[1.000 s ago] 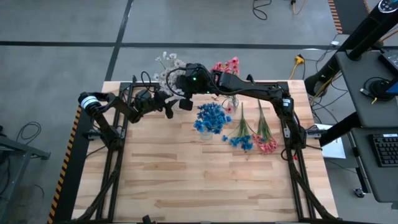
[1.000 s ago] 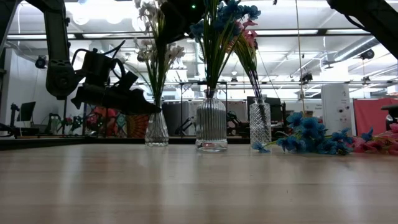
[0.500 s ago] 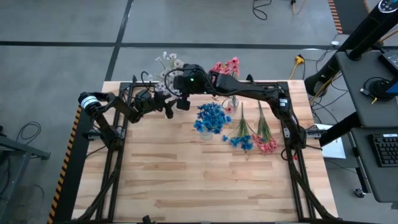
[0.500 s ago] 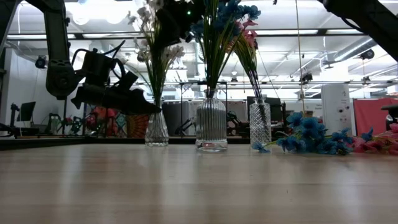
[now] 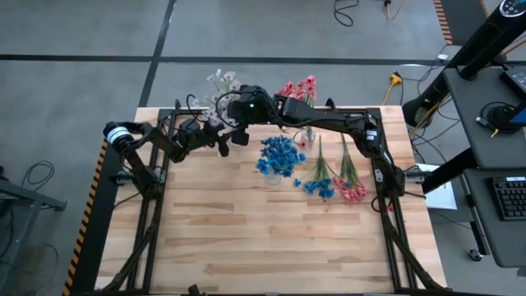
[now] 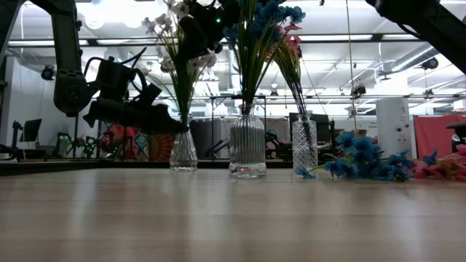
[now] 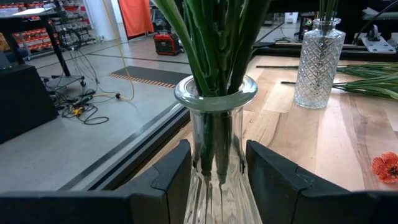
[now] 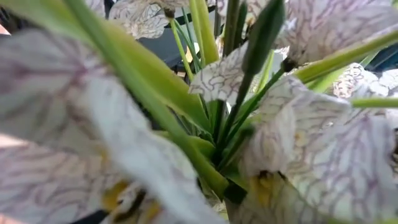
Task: Sort flowers into vase by color
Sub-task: Put the white flowers into the left transparent vase
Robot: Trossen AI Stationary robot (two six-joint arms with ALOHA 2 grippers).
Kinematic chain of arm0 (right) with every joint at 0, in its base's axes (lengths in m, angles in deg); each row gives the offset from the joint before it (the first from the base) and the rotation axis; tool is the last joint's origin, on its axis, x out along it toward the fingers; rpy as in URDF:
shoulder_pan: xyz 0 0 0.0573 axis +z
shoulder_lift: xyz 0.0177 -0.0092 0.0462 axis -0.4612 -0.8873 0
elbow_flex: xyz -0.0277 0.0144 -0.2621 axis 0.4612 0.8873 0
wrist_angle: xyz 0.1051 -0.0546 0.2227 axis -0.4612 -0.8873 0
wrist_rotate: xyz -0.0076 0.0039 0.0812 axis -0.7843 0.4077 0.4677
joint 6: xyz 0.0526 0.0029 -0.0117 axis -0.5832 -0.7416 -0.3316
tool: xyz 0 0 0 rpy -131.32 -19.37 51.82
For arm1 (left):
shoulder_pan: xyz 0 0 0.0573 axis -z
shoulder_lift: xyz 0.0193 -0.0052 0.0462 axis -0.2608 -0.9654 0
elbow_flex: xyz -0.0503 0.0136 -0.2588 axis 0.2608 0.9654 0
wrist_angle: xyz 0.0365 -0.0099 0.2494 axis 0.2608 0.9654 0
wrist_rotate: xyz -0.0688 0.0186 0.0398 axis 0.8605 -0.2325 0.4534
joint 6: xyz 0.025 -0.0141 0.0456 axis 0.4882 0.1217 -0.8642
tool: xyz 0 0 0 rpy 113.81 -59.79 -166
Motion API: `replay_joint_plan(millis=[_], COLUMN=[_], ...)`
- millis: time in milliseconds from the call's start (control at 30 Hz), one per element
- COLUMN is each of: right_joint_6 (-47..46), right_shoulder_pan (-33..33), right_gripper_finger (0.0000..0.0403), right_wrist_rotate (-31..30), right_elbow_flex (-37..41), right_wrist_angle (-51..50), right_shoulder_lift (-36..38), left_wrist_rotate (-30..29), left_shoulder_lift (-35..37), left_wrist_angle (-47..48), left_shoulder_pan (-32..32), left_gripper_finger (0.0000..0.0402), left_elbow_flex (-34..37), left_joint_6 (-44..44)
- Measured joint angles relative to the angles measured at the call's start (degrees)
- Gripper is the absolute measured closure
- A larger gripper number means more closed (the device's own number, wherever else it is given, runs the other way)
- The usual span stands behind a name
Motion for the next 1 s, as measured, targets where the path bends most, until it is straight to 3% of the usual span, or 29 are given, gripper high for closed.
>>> replay_joint_plan(millis=[1000], right_joint_6=[-0.6], right_shoulder_pan=[-0.6], right_gripper_finger=[0.0385], right_wrist_rotate=[-2.0], right_elbow_flex=[0.3], right_wrist_angle=[-2.3], right_shoulder_lift=[-3.9], left_wrist_rotate=[0.0], left_shoulder_lift=[0.0], left_wrist_angle=[0.0], left_shoulder_pan=[0.0], left_gripper_finger=[0.0271], left_elbow_flex=[0.0], left_joint_6=[0.0])
